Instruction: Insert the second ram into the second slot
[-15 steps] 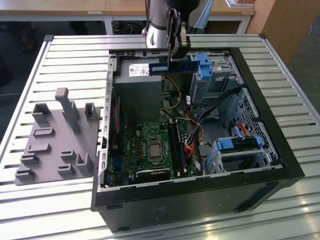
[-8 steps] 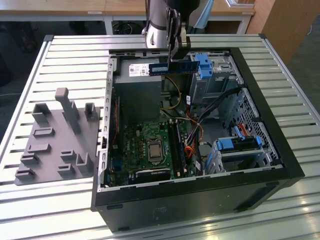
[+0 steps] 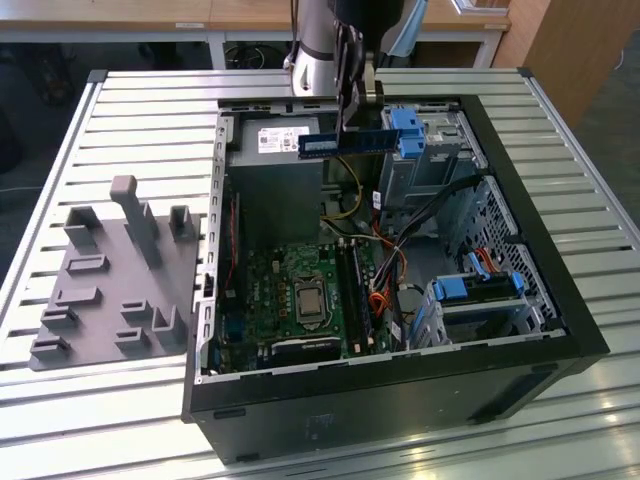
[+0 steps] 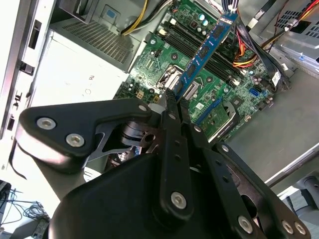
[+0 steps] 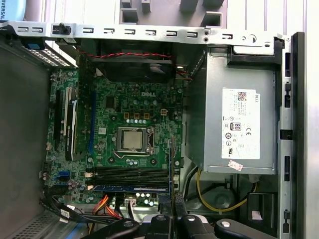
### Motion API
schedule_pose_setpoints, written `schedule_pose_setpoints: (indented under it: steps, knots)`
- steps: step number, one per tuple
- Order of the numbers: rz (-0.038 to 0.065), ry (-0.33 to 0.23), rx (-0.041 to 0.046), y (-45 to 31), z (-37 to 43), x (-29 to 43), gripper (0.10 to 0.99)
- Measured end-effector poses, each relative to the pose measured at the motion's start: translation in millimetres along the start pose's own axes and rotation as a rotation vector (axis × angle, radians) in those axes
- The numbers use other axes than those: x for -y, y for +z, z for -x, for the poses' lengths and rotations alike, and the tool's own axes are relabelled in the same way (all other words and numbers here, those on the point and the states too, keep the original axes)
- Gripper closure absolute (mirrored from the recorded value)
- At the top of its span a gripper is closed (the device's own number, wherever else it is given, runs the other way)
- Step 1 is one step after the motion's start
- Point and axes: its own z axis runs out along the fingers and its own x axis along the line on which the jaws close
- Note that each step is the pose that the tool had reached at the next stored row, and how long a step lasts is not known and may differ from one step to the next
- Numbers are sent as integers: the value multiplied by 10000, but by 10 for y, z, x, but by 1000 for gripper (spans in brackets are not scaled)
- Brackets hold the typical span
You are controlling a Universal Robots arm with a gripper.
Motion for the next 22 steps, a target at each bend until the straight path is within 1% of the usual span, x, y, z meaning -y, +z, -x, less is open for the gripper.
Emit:
schedule_pose_setpoints:
  steps: [22]
  knots:
    - [0,0,1,0,-64,-2,949]
